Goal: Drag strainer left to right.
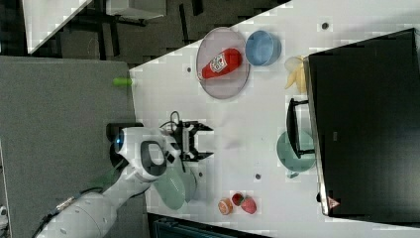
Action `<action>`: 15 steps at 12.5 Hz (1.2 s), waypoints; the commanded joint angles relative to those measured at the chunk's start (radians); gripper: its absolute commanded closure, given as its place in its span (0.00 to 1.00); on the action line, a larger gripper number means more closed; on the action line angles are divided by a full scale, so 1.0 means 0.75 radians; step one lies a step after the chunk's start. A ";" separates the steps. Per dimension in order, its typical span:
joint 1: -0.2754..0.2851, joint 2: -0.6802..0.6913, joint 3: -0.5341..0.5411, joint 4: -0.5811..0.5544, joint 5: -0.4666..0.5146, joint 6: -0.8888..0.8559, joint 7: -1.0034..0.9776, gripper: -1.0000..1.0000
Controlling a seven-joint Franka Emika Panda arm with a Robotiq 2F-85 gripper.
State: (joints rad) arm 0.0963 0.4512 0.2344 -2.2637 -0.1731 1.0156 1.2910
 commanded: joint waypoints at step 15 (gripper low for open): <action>-0.098 -0.099 -0.398 -0.170 0.006 0.094 -0.533 0.00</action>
State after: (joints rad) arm 0.0353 0.3931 -0.0629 -2.3887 -0.1820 1.1016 0.9829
